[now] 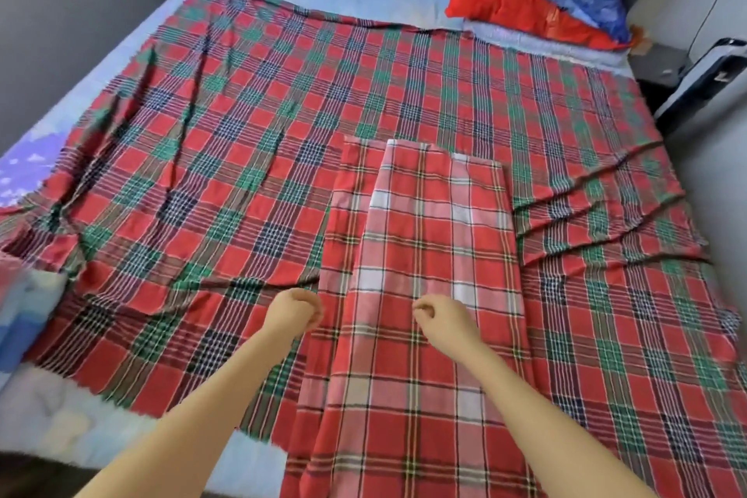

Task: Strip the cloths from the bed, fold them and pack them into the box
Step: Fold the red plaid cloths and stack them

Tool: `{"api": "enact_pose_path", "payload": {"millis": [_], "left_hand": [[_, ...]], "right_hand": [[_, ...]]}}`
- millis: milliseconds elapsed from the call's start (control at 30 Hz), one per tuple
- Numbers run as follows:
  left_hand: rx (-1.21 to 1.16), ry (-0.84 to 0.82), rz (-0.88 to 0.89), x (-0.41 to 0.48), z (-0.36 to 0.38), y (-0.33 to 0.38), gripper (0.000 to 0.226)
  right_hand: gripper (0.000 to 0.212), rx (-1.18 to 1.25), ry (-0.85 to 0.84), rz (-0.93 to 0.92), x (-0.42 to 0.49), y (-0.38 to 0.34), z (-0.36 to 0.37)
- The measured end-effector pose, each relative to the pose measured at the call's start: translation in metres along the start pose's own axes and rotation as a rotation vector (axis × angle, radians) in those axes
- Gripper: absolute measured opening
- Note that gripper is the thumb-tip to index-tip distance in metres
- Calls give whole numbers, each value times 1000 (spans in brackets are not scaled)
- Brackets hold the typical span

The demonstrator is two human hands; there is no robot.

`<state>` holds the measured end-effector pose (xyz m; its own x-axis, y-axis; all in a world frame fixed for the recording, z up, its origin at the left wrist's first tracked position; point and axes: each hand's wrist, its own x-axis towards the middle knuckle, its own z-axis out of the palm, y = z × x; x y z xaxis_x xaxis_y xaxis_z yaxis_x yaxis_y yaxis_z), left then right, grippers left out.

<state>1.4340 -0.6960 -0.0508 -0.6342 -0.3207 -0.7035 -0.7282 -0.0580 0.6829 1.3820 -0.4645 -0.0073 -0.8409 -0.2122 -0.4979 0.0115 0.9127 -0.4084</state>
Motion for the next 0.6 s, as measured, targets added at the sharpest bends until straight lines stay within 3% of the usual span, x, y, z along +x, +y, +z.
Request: {"api": "enact_pose_path", "payload": {"millis": [167,333,467,533,600], "left_hand": [[-103,9,-8,83,36,27,24],[-208,118,44,152,65,38,38],[-134,171,118,192,74,43,36],[-134,161,134,209,81,48,36],[-187,158,141,222,89,57,32]], "right_hand": [[30,-12,155,11,108,-38,12],[61,-189,304,48,224,-73,40],[75,-352,273,61,292,-80,62],[61,-173,328,63,303,-67,54],[41,238,435,181,303,-35,32]]}}
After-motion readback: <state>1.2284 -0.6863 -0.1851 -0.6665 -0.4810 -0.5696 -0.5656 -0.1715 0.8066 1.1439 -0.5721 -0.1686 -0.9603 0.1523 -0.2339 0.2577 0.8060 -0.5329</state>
